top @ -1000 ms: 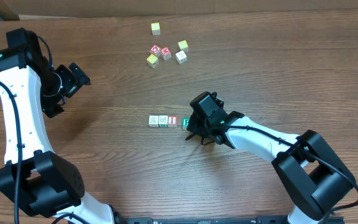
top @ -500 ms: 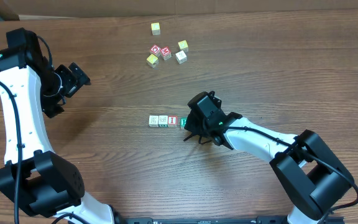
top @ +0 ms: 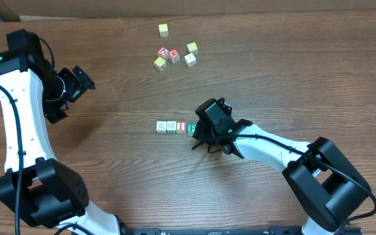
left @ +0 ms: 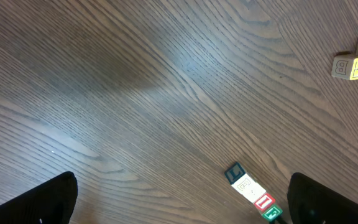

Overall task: Flip 5 blocks
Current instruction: 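Release the F block and push it into line with the row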

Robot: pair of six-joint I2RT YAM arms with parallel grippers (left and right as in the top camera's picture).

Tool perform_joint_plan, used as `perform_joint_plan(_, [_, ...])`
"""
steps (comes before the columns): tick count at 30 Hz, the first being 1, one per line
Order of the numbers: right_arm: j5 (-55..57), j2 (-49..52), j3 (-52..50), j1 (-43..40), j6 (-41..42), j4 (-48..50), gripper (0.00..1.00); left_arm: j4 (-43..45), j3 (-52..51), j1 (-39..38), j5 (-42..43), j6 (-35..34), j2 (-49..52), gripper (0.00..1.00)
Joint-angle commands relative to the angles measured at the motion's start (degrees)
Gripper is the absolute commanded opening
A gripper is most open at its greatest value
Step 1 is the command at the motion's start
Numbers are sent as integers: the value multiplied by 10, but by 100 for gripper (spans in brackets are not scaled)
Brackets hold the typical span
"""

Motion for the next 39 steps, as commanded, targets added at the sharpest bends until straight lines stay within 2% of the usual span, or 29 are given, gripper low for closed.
perform_joint_plan(1, [-6, 5, -6, 3, 5, -5, 4, -1, 10, -1, -1, 0, -8, 100])
perform_joint_plan(32, [-1, 5, -6, 10, -2, 41, 5, -1, 10, -1, -1, 0, -8, 100])
perform_joint_plan(39, [-14, 5, -6, 11, 1, -13, 4, -1, 10, -1, -1, 0, -8, 100])
